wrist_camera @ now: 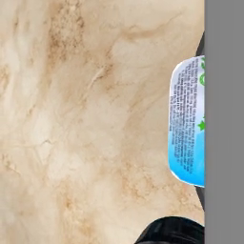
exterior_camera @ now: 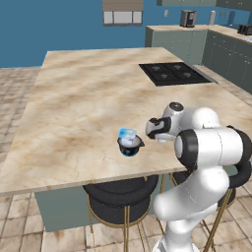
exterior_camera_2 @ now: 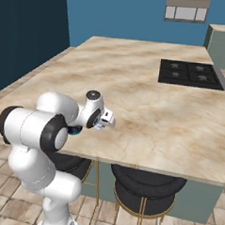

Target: Stack the yogurt containers by placing the smaller containers on top of the larger containers.

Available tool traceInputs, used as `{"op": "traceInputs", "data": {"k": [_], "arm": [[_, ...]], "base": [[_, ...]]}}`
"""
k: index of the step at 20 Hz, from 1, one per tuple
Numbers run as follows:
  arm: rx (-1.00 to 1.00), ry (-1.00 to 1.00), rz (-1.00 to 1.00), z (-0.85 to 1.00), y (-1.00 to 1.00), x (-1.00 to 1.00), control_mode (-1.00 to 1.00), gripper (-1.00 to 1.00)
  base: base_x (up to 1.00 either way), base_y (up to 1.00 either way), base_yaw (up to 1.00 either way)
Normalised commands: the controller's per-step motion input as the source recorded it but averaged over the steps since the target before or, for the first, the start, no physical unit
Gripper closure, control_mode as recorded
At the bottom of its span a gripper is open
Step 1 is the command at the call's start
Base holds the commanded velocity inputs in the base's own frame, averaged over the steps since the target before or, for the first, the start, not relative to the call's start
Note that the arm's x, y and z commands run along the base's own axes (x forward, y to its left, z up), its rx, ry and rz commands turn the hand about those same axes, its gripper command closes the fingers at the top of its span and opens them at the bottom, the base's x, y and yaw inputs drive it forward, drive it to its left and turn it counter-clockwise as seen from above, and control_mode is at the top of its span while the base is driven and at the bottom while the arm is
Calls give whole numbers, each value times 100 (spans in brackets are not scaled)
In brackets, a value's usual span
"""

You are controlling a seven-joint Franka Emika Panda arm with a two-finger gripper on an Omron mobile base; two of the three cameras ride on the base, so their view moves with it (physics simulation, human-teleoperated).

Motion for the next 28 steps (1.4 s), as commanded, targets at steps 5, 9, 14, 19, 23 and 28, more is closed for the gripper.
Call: {"op": "traceInputs", "data": {"k": [5,9,14,19,23,28], "arm": [[0,9,1,53,0,-12,-100,100],[0,10,2,52,1,-10,-100,100],[0,11,2,40,5,-19,-100,100],[1,8,1,26,10,-25,-100,100],[2,8,1,21,20,-24,-100,100],[4,5,0,14,24,-23,-100,100]], "base": [[0,0,0],[0,0,0],[0,0,0],[0,0,0],[0,0,0],[0,0,0]]}}
